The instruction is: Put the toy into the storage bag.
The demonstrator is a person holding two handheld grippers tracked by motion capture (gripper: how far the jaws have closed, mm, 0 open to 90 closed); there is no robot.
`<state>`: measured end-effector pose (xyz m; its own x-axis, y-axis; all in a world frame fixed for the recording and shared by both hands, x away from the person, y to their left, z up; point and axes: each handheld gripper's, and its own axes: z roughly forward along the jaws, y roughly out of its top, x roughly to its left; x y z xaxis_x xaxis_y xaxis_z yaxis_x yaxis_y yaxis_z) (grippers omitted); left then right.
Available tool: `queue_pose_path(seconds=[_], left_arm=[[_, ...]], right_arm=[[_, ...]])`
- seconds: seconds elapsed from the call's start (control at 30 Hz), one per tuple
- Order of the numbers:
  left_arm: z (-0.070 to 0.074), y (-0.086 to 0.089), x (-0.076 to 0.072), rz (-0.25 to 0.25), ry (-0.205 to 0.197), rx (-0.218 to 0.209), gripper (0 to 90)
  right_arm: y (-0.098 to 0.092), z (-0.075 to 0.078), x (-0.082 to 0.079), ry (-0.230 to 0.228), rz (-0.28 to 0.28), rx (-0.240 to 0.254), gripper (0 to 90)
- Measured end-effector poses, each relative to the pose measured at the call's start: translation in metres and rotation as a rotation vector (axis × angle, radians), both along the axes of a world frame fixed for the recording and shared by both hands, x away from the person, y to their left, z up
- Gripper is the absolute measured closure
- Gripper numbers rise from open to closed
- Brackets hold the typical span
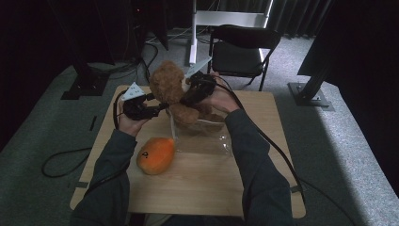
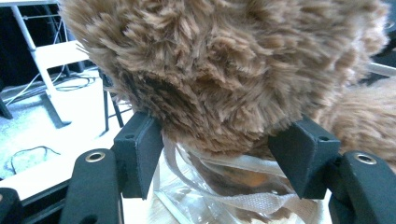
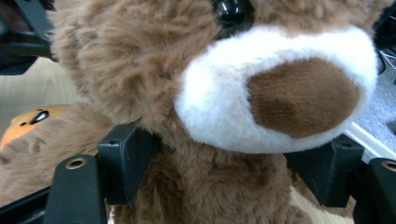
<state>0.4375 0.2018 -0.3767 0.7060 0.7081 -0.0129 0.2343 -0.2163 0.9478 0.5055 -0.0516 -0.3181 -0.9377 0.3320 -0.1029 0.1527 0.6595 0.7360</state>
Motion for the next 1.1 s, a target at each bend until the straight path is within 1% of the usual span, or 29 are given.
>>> queue_pose_path(seconds=[0.1, 0.2, 0.27, 0.43, 0.53, 0.57, 0.6, 0.73, 0.8, 0.87, 0.97, 1.0, 1.1], left_arm=[[0.002, 0.004, -0.002, 0.002, -0.009, -0.018, 36.4], [0.006, 0.009, -0.005, 0.000, -0.031, -0.045, 35.7], [0.010, 0.009, -0.006, 0.006, -0.043, -0.045, 34.4], [0.015, 0.006, -0.005, 0.019, -0.057, -0.044, 31.9], [0.016, 0.005, -0.005, 0.022, -0.065, -0.051, 32.0], [0.018, 0.003, -0.006, 0.026, -0.075, -0.065, 32.1], [0.019, 0.003, -0.006, 0.027, -0.079, -0.066, 32.5], [0.021, -0.001, -0.004, 0.034, -0.073, -0.064, 35.2], [0.021, -0.001, -0.004, 0.036, -0.072, -0.060, 39.3], [0.021, -0.002, -0.005, 0.032, -0.074, -0.049, 46.7], [0.022, -0.003, -0.006, 0.026, -0.076, -0.038, 61.5], [0.022, -0.004, -0.007, 0.019, -0.080, -0.022, 67.4], [0.023, -0.005, -0.008, 0.007, -0.082, -0.008, 78.5]], right_arm=[[-0.002, -0.004, 0.002, -0.001, -0.014, -0.007, 26.9], [-0.002, -0.009, 0.003, -0.003, -0.021, -0.023, 27.9], [-0.001, -0.011, 0.003, -0.005, -0.019, -0.031, 28.4], [0.002, -0.013, 0.004, -0.006, -0.018, -0.028, 31.6], [0.001, -0.013, 0.004, -0.009, -0.021, -0.033, 32.6], [0.001, -0.013, 0.004, -0.018, -0.022, -0.043, 33.8], [0.001, -0.013, 0.004, -0.018, -0.022, -0.044, 33.9], [0.001, -0.013, 0.003, -0.022, -0.020, -0.046, 34.4], [0.001, -0.013, 0.003, -0.021, -0.020, -0.048, 34.6], [0.001, -0.013, 0.003, -0.019, -0.019, -0.052, 34.9], [0.001, -0.015, 0.003, -0.023, -0.024, -0.065, 35.6], [0.001, -0.016, 0.003, -0.022, -0.026, -0.069, 35.8], [0.000, -0.016, 0.004, -0.013, -0.032, -0.066, 35.8]])
